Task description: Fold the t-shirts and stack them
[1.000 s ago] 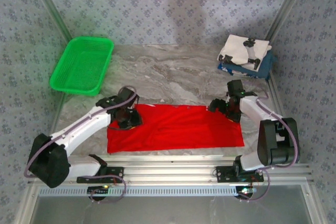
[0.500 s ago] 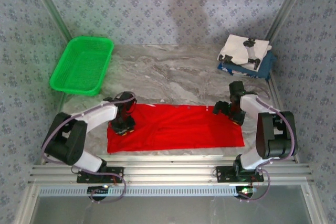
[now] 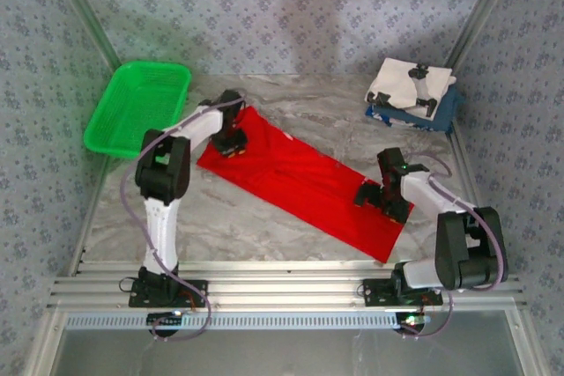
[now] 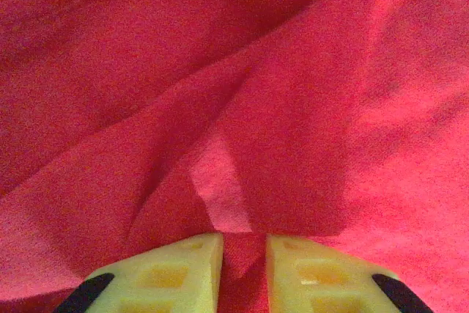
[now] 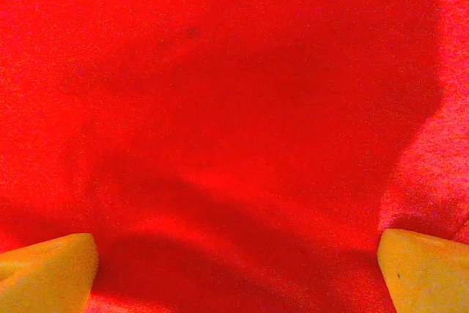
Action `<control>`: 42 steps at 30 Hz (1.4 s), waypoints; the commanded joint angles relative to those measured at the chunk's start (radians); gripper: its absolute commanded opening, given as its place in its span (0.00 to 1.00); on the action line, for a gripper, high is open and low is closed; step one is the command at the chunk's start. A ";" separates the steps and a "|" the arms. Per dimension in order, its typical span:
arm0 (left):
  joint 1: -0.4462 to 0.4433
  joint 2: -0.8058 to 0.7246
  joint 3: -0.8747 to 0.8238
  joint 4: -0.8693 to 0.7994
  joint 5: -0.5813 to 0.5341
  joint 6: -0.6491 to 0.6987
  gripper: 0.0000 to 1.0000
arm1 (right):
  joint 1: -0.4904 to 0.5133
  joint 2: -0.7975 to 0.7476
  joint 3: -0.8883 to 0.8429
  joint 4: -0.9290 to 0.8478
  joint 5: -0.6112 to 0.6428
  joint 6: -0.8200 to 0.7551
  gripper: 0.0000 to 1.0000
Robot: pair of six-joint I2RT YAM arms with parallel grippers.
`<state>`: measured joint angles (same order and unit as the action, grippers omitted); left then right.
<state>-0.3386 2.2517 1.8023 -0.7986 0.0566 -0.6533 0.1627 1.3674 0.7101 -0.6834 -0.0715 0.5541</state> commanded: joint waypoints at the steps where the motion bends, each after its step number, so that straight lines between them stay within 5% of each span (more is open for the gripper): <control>1: 0.030 0.166 0.198 -0.061 0.073 0.066 0.23 | 0.074 -0.016 -0.012 -0.029 -0.056 0.068 1.00; 11: 0.044 0.689 1.029 -0.142 0.330 -0.005 0.28 | 0.326 0.124 0.056 0.078 -0.206 0.327 1.00; 19: 0.068 0.752 0.996 0.215 0.499 -0.219 0.32 | 0.469 0.310 0.180 0.260 -0.336 0.502 1.00; 28: 0.085 0.798 1.046 0.374 0.474 -0.290 0.34 | 0.627 0.450 0.296 0.337 -0.409 0.669 1.00; 35: 0.084 0.786 1.051 0.414 0.490 -0.290 0.39 | 0.703 0.425 0.278 0.392 -0.455 0.799 1.00; 42: 0.097 0.595 1.054 0.390 0.555 -0.266 0.64 | 0.711 0.206 0.324 0.116 -0.374 0.660 1.00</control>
<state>-0.2588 2.9673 2.8517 -0.3523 0.5755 -0.9382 0.8803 1.6978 1.0149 -0.3878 -0.4896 1.2766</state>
